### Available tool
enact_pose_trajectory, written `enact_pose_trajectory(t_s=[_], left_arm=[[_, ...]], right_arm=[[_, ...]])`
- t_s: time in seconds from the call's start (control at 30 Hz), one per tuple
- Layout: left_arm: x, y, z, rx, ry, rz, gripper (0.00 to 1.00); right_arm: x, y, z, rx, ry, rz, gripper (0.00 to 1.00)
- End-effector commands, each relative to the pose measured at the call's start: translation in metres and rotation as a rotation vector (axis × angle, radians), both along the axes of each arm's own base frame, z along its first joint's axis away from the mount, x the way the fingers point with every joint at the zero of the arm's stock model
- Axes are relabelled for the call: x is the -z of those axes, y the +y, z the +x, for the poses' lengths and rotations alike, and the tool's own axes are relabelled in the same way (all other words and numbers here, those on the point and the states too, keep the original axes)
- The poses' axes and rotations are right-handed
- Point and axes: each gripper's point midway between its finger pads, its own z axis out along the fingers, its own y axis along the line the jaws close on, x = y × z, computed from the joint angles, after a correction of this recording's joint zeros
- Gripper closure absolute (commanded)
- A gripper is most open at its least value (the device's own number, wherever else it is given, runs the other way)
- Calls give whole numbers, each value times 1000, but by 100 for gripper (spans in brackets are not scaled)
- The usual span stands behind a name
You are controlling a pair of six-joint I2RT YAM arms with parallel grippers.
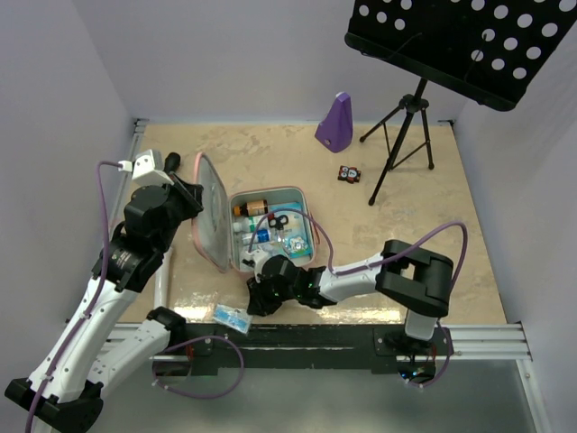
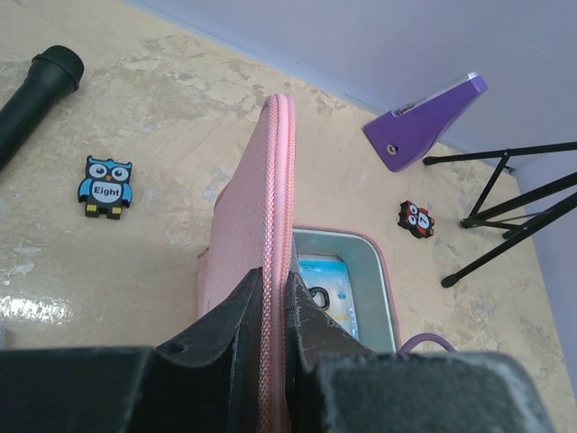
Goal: Organize the medicine kit
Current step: Pick up the medical item at the center of the board, then place the medical item at the medicine box.
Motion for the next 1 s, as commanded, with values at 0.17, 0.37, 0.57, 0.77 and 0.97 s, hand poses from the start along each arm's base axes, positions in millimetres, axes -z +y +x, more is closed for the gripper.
enact_pose_trajectory(t_s=[0.17, 0.37, 0.57, 0.77, 0.97], left_arm=[[-15, 1, 6, -6, -57, -2, 100], [-17, -3, 8, 3, -58, -10, 100], [-20, -7, 10, 18, -63, -25, 100], [-23, -10, 10, 33, -65, -39, 100], [-28, -18, 9, 66, -71, -59, 100]], right_arm=[[-58, -13, 4, 29, -54, 61, 100], [-137, -28, 3, -3, -154, 157, 100], [-228, -43, 16, 51, -276, 267, 100], [-277, -40, 41, 143, -363, 316, 100], [-332, -31, 81, 247, -404, 481, 100]])
